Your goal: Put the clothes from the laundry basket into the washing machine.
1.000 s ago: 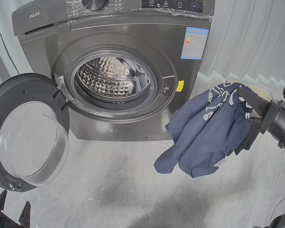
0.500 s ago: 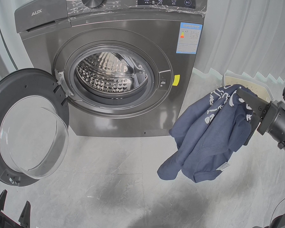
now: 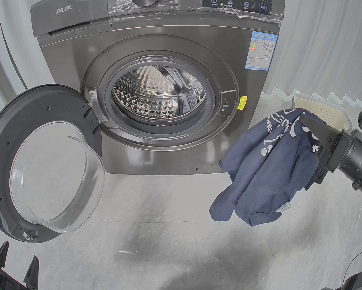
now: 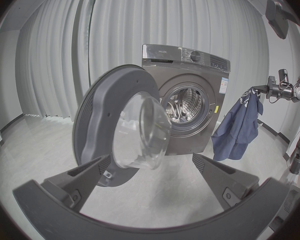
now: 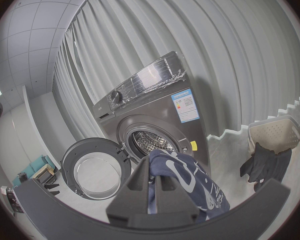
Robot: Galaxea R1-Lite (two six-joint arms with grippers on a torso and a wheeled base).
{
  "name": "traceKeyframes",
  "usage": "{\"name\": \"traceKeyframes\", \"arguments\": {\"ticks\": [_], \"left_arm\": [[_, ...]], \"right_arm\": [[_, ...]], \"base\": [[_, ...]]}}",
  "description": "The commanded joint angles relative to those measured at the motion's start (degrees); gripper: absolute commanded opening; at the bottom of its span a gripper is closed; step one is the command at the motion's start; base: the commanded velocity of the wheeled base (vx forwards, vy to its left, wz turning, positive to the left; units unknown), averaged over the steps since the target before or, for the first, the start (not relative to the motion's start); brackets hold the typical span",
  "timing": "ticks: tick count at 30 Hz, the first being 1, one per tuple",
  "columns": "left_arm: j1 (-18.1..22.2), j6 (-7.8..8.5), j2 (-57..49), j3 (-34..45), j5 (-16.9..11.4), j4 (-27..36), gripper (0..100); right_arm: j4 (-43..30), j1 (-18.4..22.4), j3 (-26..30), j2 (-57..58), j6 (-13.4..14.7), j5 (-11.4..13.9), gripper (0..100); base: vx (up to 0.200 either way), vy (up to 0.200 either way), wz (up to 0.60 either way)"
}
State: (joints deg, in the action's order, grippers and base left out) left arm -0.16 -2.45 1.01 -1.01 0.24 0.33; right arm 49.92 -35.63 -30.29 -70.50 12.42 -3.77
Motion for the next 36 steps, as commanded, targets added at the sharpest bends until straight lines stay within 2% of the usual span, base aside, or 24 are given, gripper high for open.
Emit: {"name": "traceKeyframes", "arguments": {"ticks": [1,8,11,16,20,24,27,29,31,36], "left_arm": [[0.0,-0.01,-0.4,0.8,0.0,0.0,100],[0.0,-0.01,-0.4,0.8,0.0,0.0,100],[0.0,-0.01,-0.4,0.8,0.0,0.0,100],[0.1,-0.01,-0.4,0.8,0.0,0.0,100],[0.0,0.17,-0.4,0.8,0.0,0.0,100],[0.2,0.52,-0.5,0.9,0.0,-0.2,100],[0.2,0.96,-0.5,0.9,-0.1,-0.2,100],[0.2,2.45,-0.6,1.0,-0.1,-0.2,100],[0.2,3.24,-0.6,1.0,-0.3,-0.2,100],[0.3,3.33,-0.7,1.0,-0.2,-0.2,100]], "right_arm": [[0.0,-0.3,-0.6,-0.9,-0.3,0.4,0],[0.6,-4.4,-2.2,-3.0,0.1,1.0,0],[0.6,-4.4,-2.5,-3.3,0.5,1.0,0],[0.6,-4.6,-2.8,-4.0,3.0,1.1,0],[0.6,-4.7,-3.4,-5.4,3.3,1.1,0],[0.7,-5.6,-4.8,-7.5,3.5,1.0,0],[0.9,-6.5,-5.8,-9.7,3.7,0.8,0],[2.6,-7.3,-6.2,-10.9,3.7,0.4,0],[4.8,-7.9,-6.8,-12.0,3.9,0.2,0],[8.4,-8.0,-9.0,-14.2,4.3,-1.0,0]], "base": [[0.000,0.000,0.00],[0.000,0.000,0.00],[0.000,0.000,0.00],[-0.080,0.000,0.00],[-0.200,0.000,0.00],[0.000,0.000,0.00],[0.000,0.000,0.00],[0.000,0.000,0.00],[0.000,0.000,0.00],[0.000,0.000,0.00]]}}
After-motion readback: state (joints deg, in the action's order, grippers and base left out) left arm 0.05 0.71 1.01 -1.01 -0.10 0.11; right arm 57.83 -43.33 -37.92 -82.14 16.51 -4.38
